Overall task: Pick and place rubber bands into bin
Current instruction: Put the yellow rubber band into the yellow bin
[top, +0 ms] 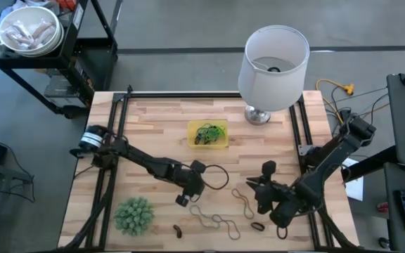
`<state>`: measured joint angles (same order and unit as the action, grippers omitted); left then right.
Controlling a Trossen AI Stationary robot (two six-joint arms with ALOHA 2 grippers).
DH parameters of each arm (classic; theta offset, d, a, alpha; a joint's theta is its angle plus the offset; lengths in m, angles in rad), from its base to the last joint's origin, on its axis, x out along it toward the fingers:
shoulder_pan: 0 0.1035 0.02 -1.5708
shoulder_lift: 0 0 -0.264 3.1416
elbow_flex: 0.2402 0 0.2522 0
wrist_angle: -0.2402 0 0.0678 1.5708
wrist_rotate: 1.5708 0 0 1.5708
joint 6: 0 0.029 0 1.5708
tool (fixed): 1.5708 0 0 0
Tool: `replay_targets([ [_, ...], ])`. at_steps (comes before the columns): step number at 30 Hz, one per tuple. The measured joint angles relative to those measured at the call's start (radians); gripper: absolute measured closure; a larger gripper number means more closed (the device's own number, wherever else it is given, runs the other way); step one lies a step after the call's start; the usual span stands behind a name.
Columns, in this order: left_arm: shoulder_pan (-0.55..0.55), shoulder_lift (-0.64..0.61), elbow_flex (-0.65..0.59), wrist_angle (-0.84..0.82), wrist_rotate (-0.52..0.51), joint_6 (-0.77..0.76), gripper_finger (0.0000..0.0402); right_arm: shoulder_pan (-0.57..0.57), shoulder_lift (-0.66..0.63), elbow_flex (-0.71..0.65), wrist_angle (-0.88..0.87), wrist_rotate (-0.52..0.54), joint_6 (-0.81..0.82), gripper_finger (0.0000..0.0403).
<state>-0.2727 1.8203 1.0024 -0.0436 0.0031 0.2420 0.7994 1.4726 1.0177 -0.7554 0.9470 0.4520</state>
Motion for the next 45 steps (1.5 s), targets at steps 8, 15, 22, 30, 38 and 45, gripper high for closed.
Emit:
replay_targets([
  [8, 0.027, 0.025, 0.012, -0.019, 0.042, -0.045, 0.0317, 0.001, -0.061, -0.051, 0.053, 0.000, 0.013, 0.0346],
  [15, 0.041, 0.026, 0.008, -0.048, 0.048, -0.079, 0.0318, 0.002, -0.064, -0.059, 0.059, -0.001, 0.012, 0.0346],
  [22, 0.042, 0.026, 0.008, -0.055, 0.047, -0.073, 0.0318, 0.002, -0.064, -0.055, 0.060, -0.001, 0.009, 0.0346],
  [30, 0.042, 0.025, 0.008, -0.080, 0.049, -0.070, 0.0366, 0.002, -0.064, -0.057, 0.060, -0.002, 0.009, 0.0346],
  [38, 0.044, 0.023, 0.009, -0.123, 0.049, -0.079, 0.0397, 0.002, -0.064, -0.057, 0.060, -0.002, 0.009, 0.0346],
  [45, 0.044, 0.012, 0.013, -0.198, 0.024, -0.131, 0.0401, 0.002, -0.064, -0.057, 0.059, -0.002, 0.009, 0.0346],
])
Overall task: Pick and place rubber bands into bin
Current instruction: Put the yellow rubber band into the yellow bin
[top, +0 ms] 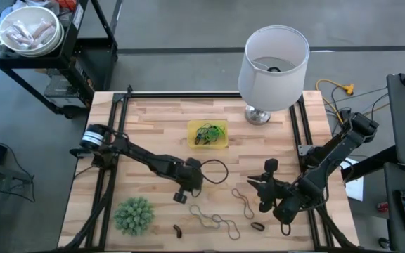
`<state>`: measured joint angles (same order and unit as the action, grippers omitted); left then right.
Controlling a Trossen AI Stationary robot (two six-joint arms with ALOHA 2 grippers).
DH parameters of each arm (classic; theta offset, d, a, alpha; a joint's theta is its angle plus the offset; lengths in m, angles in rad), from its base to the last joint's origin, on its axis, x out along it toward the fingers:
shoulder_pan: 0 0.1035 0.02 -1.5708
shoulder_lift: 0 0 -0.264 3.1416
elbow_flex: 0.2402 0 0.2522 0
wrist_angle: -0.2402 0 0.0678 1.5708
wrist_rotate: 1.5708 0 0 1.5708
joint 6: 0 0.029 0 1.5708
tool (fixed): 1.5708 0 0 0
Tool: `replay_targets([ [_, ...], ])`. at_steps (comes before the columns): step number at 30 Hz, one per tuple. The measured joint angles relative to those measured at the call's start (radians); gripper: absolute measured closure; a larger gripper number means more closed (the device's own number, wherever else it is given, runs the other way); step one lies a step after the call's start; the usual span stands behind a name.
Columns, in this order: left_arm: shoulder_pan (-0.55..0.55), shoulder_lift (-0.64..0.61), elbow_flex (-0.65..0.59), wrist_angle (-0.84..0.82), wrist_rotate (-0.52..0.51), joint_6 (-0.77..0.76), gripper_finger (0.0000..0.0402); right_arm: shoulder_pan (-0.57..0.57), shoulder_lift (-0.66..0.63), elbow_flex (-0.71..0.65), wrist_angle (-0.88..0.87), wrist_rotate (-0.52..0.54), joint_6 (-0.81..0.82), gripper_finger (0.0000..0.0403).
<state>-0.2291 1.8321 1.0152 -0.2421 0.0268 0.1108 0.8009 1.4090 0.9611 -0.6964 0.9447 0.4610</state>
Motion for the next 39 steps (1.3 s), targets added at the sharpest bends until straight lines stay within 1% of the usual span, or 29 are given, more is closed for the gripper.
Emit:
replay_targets([
  [5, 0.000, -0.031, -0.006, -0.063, -0.016, -0.074, 0.0401, 0.000, 0.000, 0.000, 0.000, 0.000, 0.000, 0.0346],
  [9, -0.008, -0.049, -0.009, -0.095, -0.026, -0.075, 0.0401, 0.000, 0.000, -0.001, -0.001, -0.001, 0.000, 0.0346],
  [19, -0.006, -0.045, -0.009, -0.057, -0.078, -0.072, 0.0399, 0.000, 0.000, -0.006, 0.001, -0.002, 0.003, 0.0346],
  [22, -0.006, -0.044, -0.009, -0.038, -0.081, -0.072, 0.0383, 0.000, 0.000, -0.006, 0.001, -0.001, 0.003, 0.0346],
  [28, -0.006, -0.044, -0.009, -0.022, -0.081, -0.072, 0.0331, 0.000, 0.000, -0.006, 0.001, -0.001, 0.003, 0.0346],
  [31, -0.006, -0.044, -0.009, -0.004, -0.080, -0.063, 0.0313, 0.000, 0.000, -0.007, 0.002, -0.001, 0.003, 0.0346],
  [35, -0.006, -0.044, -0.009, 0.080, -0.079, -0.001, 0.0301, 0.000, 0.000, -0.008, 0.003, -0.001, 0.003, 0.0346],
  [39, -0.006, -0.041, -0.007, 0.137, -0.077, 0.009, 0.0299, 0.000, 0.000, -0.008, 0.004, -0.001, 0.003, 0.0346],
])
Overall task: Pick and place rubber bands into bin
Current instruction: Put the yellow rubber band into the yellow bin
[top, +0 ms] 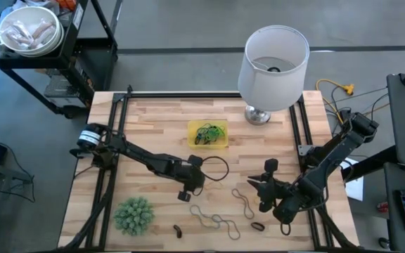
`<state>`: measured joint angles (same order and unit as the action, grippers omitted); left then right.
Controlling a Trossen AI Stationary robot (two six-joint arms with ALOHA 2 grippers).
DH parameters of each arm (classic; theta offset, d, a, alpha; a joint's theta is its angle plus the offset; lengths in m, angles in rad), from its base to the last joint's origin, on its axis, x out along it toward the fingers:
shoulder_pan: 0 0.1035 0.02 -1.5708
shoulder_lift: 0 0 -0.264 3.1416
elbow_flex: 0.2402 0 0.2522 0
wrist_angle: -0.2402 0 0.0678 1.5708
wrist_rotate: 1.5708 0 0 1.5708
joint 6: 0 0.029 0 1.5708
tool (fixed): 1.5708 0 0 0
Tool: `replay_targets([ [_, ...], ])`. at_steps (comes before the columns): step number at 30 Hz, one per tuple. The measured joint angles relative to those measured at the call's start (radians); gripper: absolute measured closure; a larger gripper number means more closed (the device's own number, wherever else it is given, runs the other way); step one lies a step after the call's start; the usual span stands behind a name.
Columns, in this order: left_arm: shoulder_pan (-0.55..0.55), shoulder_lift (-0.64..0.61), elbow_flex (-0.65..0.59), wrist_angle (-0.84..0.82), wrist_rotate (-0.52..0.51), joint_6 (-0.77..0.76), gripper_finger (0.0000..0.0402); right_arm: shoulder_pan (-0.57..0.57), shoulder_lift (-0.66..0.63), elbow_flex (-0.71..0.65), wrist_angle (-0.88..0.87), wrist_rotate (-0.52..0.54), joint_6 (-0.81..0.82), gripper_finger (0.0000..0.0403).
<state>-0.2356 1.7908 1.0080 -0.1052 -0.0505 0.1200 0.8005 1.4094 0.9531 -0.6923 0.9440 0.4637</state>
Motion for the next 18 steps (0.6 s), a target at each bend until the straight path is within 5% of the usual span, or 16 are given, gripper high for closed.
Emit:
replay_targets([
  [18, 0.021, 0.105, 0.045, 0.008, 0.068, 0.044, 0.0316, 0.000, 0.001, -0.007, 0.015, 0.001, -0.003, 0.0346],
])
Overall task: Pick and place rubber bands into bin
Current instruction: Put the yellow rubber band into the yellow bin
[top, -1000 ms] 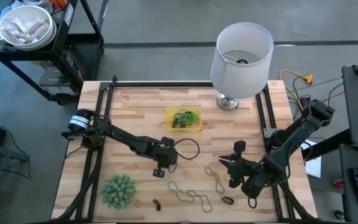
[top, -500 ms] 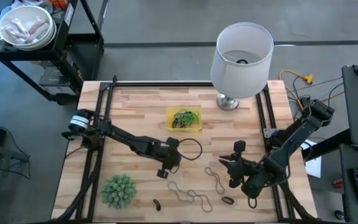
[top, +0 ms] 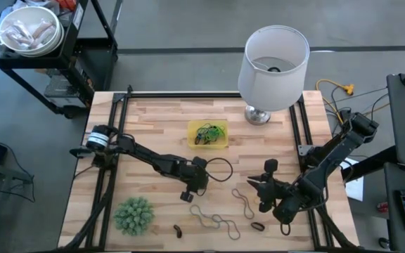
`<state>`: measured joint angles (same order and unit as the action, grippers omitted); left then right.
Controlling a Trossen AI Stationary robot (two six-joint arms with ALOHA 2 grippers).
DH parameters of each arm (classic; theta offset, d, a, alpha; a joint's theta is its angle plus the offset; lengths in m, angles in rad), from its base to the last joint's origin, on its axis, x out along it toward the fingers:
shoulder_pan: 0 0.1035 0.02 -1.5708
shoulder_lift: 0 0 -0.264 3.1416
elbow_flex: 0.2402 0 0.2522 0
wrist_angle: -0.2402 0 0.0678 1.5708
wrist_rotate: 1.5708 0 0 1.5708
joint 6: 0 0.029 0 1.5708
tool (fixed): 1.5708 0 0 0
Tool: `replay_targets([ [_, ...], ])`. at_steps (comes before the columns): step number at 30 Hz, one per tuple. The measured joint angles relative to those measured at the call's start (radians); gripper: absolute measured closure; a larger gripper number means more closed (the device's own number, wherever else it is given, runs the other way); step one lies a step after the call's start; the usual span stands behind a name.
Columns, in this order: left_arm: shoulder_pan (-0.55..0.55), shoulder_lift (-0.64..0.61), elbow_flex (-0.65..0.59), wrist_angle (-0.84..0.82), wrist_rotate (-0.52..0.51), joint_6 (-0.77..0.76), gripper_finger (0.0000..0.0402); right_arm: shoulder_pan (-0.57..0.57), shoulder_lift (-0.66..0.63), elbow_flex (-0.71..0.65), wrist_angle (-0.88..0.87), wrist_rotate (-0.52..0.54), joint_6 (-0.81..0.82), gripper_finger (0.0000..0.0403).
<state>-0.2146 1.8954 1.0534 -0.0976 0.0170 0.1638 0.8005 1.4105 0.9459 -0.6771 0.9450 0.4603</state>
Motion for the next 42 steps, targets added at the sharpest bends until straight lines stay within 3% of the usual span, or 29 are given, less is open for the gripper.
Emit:
replay_targets([
  [7, 0.003, 0.000, -0.002, -0.032, 0.007, 0.013, 0.0389, 0.000, 0.000, -0.002, 0.001, 0.000, 0.000, 0.0346],
  [14, 0.003, -0.019, 0.000, -0.052, -0.024, 0.035, 0.0400, 0.000, 0.000, -0.002, 0.001, 0.000, 0.000, 0.0346],
  [17, -0.002, -0.037, -0.002, -0.068, -0.084, 0.037, 0.0400, 0.000, 0.000, -0.002, 0.001, -0.001, 0.000, 0.0346],
  [23, -0.036, -0.084, -0.003, -0.056, -0.348, 0.058, 0.0401, 0.000, 0.000, -0.002, 0.002, -0.001, 0.000, 0.0346],
  [27, -0.055, -0.116, -0.003, -0.042, -0.470, 0.059, 0.0401, 0.000, 0.000, -0.002, 0.002, -0.001, 0.000, 0.0346],
  [37, -0.046, -0.182, -0.002, 0.040, -0.627, 0.137, 0.0401, 0.000, -0.001, -0.002, 0.003, -0.001, 0.000, 0.0346],
  [42, -0.006, -0.209, -0.001, 0.063, -0.657, 0.219, 0.0402, 0.000, -0.001, -0.002, 0.003, -0.001, 0.000, 0.0346],
])
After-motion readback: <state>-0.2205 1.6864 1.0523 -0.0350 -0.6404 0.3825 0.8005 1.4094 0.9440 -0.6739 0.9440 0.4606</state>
